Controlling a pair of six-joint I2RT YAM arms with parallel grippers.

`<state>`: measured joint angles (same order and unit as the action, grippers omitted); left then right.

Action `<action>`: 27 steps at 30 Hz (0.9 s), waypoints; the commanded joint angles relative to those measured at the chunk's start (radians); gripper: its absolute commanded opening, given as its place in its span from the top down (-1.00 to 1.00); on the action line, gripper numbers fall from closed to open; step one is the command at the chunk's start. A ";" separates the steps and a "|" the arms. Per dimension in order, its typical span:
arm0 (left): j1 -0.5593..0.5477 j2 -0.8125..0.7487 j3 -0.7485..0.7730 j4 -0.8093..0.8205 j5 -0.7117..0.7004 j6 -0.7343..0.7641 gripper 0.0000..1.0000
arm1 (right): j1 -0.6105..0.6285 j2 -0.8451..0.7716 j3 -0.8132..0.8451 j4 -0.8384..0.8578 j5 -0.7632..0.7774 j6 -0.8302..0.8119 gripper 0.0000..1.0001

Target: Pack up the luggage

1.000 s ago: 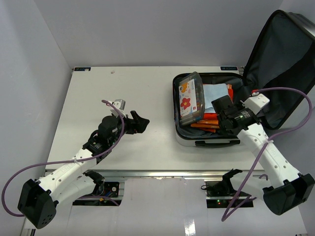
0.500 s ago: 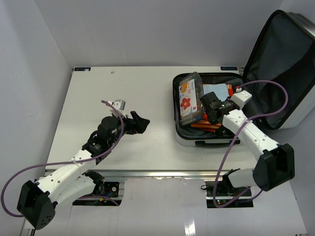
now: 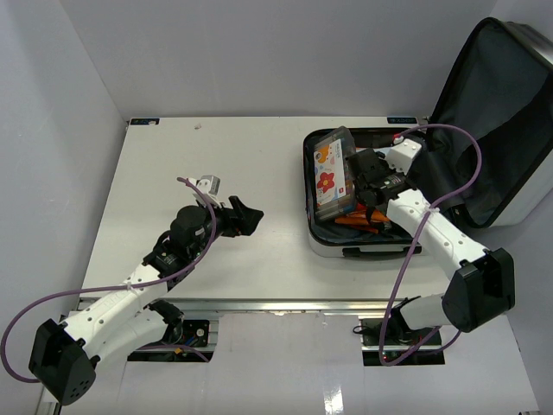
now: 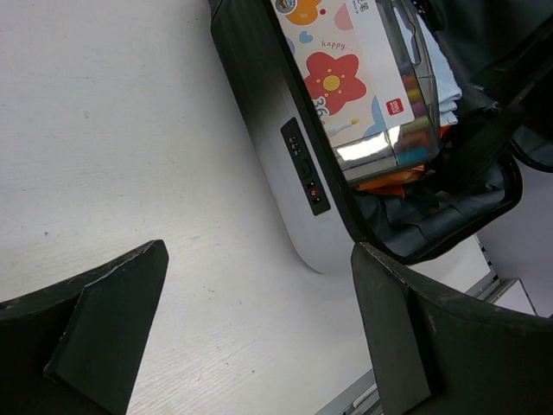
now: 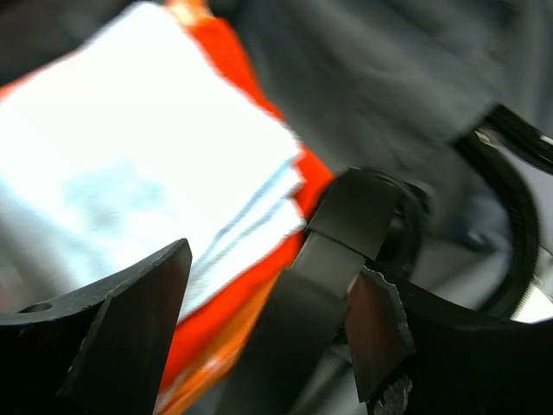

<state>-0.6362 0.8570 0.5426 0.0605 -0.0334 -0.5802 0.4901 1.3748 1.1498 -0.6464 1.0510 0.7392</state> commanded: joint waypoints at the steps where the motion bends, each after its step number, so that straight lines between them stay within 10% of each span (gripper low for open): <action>1: -0.008 -0.026 -0.007 0.012 0.007 0.011 -0.96 | 0.007 0.013 0.043 0.169 -0.071 -0.138 -0.45; 27: -0.025 -0.019 -0.001 0.009 0.004 0.019 -0.96 | -0.066 0.093 0.030 0.043 0.041 -0.035 -0.09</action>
<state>-0.6528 0.8509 0.5426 0.0601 -0.0331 -0.5740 0.4549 1.5191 1.1683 -0.5466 1.0186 0.6562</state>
